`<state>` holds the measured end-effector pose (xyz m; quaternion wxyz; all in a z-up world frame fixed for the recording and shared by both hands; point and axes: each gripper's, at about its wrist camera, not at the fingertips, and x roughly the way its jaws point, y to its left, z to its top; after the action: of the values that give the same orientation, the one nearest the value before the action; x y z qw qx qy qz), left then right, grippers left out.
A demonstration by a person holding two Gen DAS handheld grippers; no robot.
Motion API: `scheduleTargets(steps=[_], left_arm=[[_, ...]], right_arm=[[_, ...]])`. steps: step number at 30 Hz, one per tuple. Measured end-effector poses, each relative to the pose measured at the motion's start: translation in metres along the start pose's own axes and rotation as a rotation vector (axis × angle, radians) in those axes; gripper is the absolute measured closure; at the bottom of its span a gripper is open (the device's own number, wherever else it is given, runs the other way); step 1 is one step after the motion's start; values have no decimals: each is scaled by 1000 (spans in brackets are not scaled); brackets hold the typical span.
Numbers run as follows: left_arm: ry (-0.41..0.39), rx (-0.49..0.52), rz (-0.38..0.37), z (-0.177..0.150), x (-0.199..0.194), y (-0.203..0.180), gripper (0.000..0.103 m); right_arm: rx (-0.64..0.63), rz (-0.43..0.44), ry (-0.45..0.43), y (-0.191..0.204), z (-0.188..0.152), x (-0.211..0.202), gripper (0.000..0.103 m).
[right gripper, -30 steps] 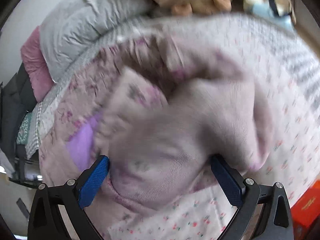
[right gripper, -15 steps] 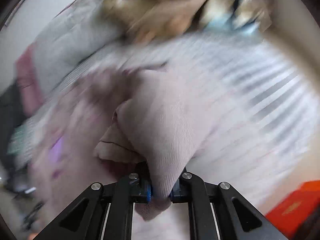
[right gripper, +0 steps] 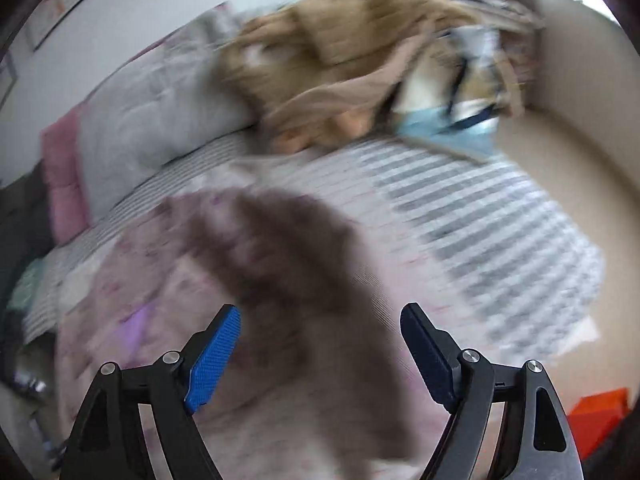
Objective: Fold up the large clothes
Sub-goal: 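Grasp the jacket's folded sleeve cuff with the right gripper and lift it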
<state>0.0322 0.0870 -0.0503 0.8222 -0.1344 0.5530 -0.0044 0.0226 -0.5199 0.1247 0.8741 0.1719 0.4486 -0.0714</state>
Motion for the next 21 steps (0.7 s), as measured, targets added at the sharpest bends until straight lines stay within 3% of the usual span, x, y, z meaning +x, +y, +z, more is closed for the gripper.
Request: scheduleTargets(steps=[7, 10, 12, 14, 17, 21], left_arm=[[76, -29, -101, -11, 15, 3, 4], [109, -38, -124, -13, 23, 5, 4], [138, -34, -131, -15, 30, 4, 6], [155, -31, -140, -17, 32, 5, 7], [142, -32, -158, -18, 24, 8, 8], [91, -16, -171, -18, 9, 11, 7]], right_arm=[[-14, 158, 161, 97, -16, 101, 20], [13, 158, 210, 117, -23, 141, 20], [6, 109, 222, 125, -29, 162, 35], [5, 122, 261, 128, -37, 175, 88], [-66, 96, 236, 121, -50, 154, 91], [-181, 72, 175, 95, -76, 85, 93]])
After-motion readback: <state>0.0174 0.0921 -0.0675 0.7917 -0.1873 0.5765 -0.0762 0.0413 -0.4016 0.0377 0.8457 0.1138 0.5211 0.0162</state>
